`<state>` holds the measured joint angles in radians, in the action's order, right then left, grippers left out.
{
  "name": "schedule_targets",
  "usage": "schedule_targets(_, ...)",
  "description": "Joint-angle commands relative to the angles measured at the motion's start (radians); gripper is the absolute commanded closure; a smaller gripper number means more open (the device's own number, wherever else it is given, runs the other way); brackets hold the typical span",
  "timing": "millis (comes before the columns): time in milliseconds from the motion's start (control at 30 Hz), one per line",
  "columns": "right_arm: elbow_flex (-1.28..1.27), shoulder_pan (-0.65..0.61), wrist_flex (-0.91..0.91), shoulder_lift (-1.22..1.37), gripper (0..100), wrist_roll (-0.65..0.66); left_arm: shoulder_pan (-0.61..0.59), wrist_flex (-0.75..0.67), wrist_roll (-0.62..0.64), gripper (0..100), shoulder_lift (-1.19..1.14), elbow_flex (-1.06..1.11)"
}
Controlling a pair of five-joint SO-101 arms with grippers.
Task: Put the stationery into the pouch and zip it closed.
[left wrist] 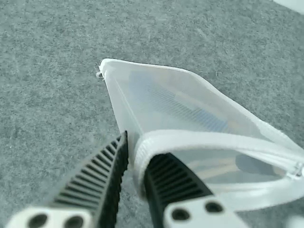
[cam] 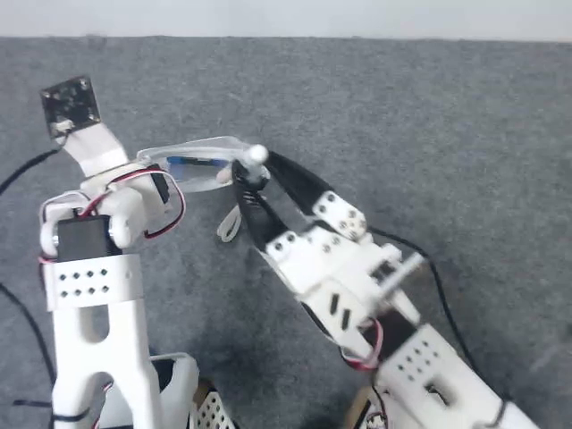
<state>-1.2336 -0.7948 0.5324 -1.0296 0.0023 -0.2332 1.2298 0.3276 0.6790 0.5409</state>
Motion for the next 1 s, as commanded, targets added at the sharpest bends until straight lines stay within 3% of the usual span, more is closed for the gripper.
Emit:
schedule_targets(0, 0.081, 0.010, 0.122, 0.153, 99.2, 0.012, 0.014, -0.009, -0.008, 99, 0.031, -0.015)
schedule_targets(200, 0.086, 0.010, 0.240, 0.343, 99.2, 0.012, 0.011, -0.008, -0.008, 99, 0.031, -0.015)
schedule_targets(400, 0.077, 0.010, 0.240, 0.460, 99.2, 0.012, 0.009, -0.006, -0.008, 99, 0.031, -0.015)
schedule_targets(667, 0.069, 0.004, 0.007, 0.489, 99.2, 0.011, 0.009, -0.006, -0.009, 99, 0.031, -0.015)
schedule_targets(867, 0.071, 0.004, -0.071, 0.489, 99.1, 0.012, 0.009, -0.005, -0.009, 99, 0.031, -0.015)
schedule_targets(967, 0.084, 0.004, -0.113, 0.489, 92.9, 0.012, 0.009, -0.005, -0.009, 99, 0.031, -0.015)
